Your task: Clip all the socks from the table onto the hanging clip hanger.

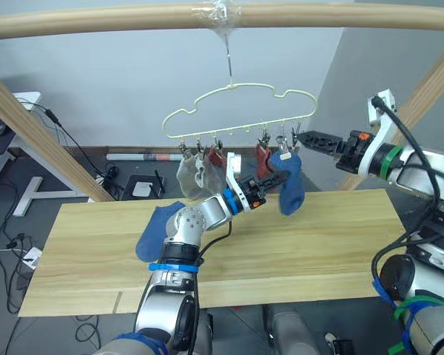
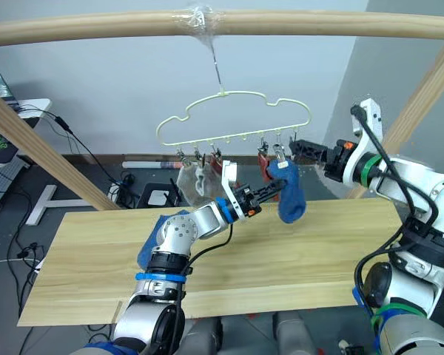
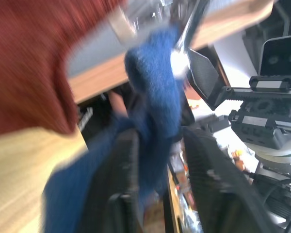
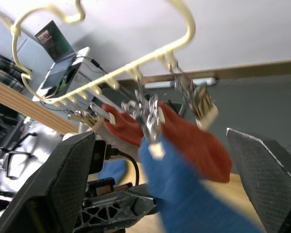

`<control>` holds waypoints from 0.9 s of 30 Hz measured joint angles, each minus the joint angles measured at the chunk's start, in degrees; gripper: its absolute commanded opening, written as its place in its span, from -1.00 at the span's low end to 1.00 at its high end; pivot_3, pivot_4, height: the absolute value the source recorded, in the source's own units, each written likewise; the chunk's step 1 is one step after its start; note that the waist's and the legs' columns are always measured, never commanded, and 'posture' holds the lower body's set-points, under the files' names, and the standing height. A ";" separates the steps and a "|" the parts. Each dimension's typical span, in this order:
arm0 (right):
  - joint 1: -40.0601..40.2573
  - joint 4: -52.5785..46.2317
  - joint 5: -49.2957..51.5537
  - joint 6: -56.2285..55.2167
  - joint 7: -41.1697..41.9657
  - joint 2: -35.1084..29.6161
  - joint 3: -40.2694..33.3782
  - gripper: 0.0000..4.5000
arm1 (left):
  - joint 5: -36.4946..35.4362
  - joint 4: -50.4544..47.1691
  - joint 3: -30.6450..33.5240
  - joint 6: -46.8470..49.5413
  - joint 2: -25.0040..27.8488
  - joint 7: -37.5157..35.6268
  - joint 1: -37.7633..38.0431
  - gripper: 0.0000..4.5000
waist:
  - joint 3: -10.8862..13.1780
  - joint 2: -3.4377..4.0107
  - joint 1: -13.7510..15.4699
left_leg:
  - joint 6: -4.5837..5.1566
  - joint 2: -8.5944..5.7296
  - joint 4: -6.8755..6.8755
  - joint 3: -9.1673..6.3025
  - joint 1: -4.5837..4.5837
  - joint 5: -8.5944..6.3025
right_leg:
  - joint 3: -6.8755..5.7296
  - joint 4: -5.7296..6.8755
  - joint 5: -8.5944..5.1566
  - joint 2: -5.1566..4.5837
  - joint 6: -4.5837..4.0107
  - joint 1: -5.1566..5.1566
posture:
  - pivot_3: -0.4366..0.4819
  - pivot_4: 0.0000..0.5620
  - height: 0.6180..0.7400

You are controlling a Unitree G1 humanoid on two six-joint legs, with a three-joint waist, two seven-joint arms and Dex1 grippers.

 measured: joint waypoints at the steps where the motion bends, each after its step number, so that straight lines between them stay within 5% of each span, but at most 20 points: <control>1: 1.67 -1.15 -0.15 -0.44 0.53 0.11 0.97 1.00 | 0.52 0.06 -0.38 0.00 0.29 -0.23 0.03 0.13 | 0.00 0.00 -0.18 | 0.00 0.00 0.00 0.02 0.00 0.00 | 0.03 0.01 0.00 0.00 0.01 -0.01 | -0.13 -0.23 1.00; 6: 8.54 -6.20 -4.58 -5.80 4.26 -2.37 5.73 1.00 | 1.97 -0.07 -0.79 0.26 2.91 -1.41 1.09 0.67 | 0.00 0.00 -0.45 | -0.01 0.00 0.03 0.09 0.01 0.01 | 0.12 0.04 0.04 0.00 0.07 -0.05 | -0.11 -0.23 1.00; 9: 14.56 -11.95 -13.85 -15.24 6.60 -4.42 11.97 1.00 | 6.31 -6.54 -4.69 -0.58 9.48 -2.71 5.37 0.99 | 0.00 0.00 -0.72 | -0.02 0.06 -0.06 0.10 0.06 0.00 | 0.16 0.02 0.03 0.06 0.06 -0.06 | -0.11 -0.23 1.00; 14: 23.01 -14.16 -33.85 -32.29 7.29 -4.94 24.22 1.00 | 13.65 -20.33 -7.95 -5.11 21.97 -5.28 11.93 0.99 | 0.02 -0.04 -0.96 | -0.07 0.07 -0.07 0.23 -0.01 0.03 | 0.29 0.08 0.03 0.05 0.09 -0.25 | -0.05 -0.21 1.00; 17: 23.35 -14.40 -41.97 -40.29 7.22 -2.95 28.56 0.61 | 15.20 -27.22 -8.08 -8.37 25.08 -6.49 12.38 1.00 | 0.05 -0.09 -0.64 | -0.08 0.06 -0.03 0.28 0.00 0.03 | 0.32 0.06 0.05 0.03 0.13 -0.23 | 0.03 -0.19 1.00; 22: 21.45 -12.17 -53.49 -48.65 4.74 2.12 34.08 0.61 | 17.98 -38.16 -5.09 -14.76 31.12 -7.16 13.59 1.00 | 0.13 -0.23 -0.29 | -0.07 0.13 -0.05 0.30 0.02 0.03 | 0.34 0.08 -0.05 0.07 -0.05 -0.26 | 0.07 -0.19 1.00; 27: 20.35 -9.48 -58.14 -52.18 3.74 7.40 34.70 -0.10 | 17.14 -45.45 -3.58 -14.55 31.13 -4.07 14.15 1.00 | 0.14 -0.25 0.87 | -0.07 0.10 -0.05 0.29 -0.02 0.02 | 0.33 0.05 0.07 0.05 0.13 -0.24 | 0.10 -0.19 1.00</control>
